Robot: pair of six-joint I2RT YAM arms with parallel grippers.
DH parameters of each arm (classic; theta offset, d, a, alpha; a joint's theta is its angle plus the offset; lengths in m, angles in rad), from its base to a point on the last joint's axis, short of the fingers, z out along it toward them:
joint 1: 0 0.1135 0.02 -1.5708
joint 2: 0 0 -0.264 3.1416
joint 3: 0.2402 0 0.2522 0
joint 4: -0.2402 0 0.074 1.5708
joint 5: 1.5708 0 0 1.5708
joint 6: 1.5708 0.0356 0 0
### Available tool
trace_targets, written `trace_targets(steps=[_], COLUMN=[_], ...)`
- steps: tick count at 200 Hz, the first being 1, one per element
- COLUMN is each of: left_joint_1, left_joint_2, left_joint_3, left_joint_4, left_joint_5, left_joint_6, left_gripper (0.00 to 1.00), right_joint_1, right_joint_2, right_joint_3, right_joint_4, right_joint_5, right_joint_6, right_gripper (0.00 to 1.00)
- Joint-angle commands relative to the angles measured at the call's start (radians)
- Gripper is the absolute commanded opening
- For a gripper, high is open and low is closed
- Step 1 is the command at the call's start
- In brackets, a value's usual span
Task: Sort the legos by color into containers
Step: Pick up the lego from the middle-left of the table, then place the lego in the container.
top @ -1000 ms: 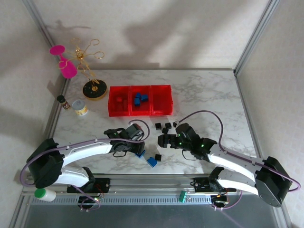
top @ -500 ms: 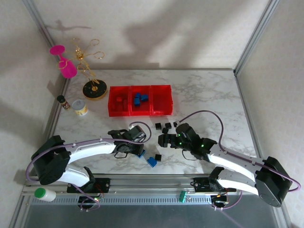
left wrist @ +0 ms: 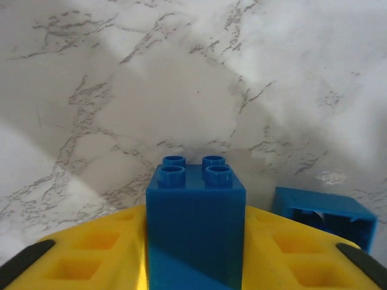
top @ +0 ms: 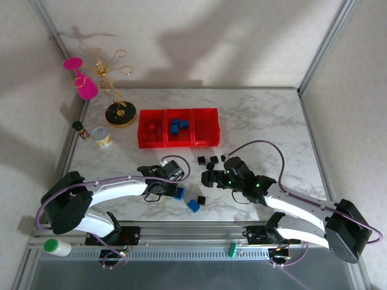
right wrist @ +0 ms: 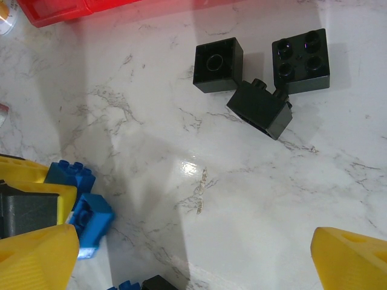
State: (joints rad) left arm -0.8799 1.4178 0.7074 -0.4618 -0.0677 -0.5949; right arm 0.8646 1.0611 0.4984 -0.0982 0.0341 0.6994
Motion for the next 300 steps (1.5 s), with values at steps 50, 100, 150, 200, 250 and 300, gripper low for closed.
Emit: trace_targets(steps=[50, 100, 150, 200, 250, 300], left_joint_1=[0.027, 0.157, 0.293, 0.362, 0.369, 0.371], left_joint_2=[-0.068, -0.087, 0.118, 0.438, 0.661, 0.657], left_joint_3=[0.04, 0.205, 0.468, 0.744, 0.948, 0.985], left_joint_4=[-0.048, -0.032, 0.053, 0.065, 0.034, 0.002], left_joint_5=[-0.064, -0.103, -0.088, -0.064, -0.102, -0.103], left_joint_6=[-0.002, 0.061, 0.127, 0.156, 0.169, 0.192], left_gripper=[0.29, 0.26, 0.26, 0.26, 0.32, 0.45], right_joint_1=[0.008, -0.047, -0.101, -0.121, -0.125, -0.133], right_joint_2=[0.007, 0.014, 0.046, 0.06, 0.058, 0.062], right_joint_3=[0.034, 0.067, 0.143, 0.156, 0.142, 0.146], right_joint_4=[0.004, 0.024, 0.029, 0.049, 0.052, 0.046], right_joint_5=[0.022, 0.013, 0.004, 0.004, 0.014, 0.015], right_joint_6=[-0.001, 0.037, 0.029, 0.026, 0.017, 0.003], right_gripper=[0.99, 0.99, 0.99, 0.99, 0.99, 0.99])
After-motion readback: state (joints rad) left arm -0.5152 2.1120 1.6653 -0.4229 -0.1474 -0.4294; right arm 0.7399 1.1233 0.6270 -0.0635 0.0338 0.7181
